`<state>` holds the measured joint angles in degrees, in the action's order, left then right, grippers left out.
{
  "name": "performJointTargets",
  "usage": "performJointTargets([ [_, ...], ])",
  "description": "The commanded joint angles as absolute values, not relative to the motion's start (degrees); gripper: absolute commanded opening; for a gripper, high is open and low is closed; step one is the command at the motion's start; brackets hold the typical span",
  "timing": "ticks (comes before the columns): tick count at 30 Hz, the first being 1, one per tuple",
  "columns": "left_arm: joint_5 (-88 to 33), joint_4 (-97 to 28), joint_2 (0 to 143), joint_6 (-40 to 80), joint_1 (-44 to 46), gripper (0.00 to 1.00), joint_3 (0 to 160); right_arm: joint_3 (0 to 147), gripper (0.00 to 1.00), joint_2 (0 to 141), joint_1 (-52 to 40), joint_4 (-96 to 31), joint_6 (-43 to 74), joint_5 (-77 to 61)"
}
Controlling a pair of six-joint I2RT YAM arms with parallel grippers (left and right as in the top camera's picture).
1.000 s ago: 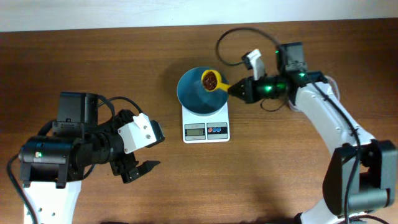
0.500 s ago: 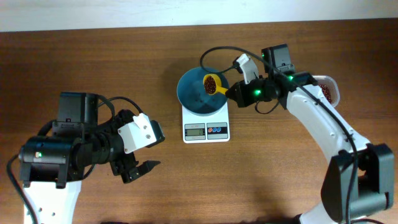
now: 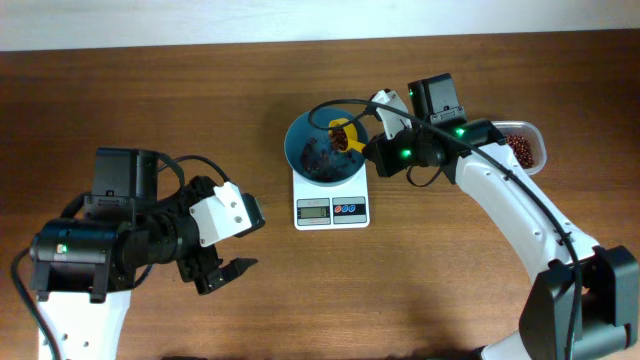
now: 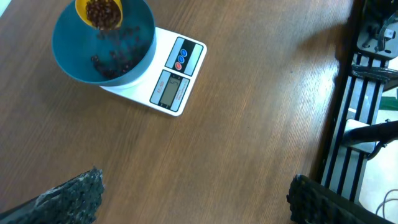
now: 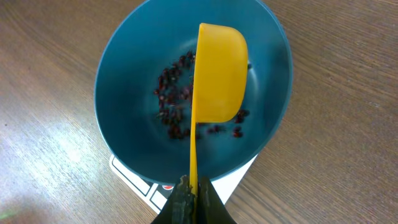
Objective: Scoop item into bowl and weigh 50g on scale
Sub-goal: 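Tilt the scoop to pour red beans into the teal bowl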
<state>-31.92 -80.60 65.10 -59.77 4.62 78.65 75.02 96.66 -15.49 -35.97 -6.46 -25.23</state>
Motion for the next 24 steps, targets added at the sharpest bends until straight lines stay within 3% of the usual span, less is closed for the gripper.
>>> performJointTargets([
  [1, -32.1, -80.6, 65.1, -59.2, 4.2, 0.99, 79.5, 76.1, 0.04, 94.5, -15.9, -36.1, -7.1, -24.5],
  [24, -32.1, -80.6, 65.1, -59.2, 4.2, 0.99, 79.5, 78.5, 0.04, 94.1, -18.6, -38.2, -7.0, -20.0],
])
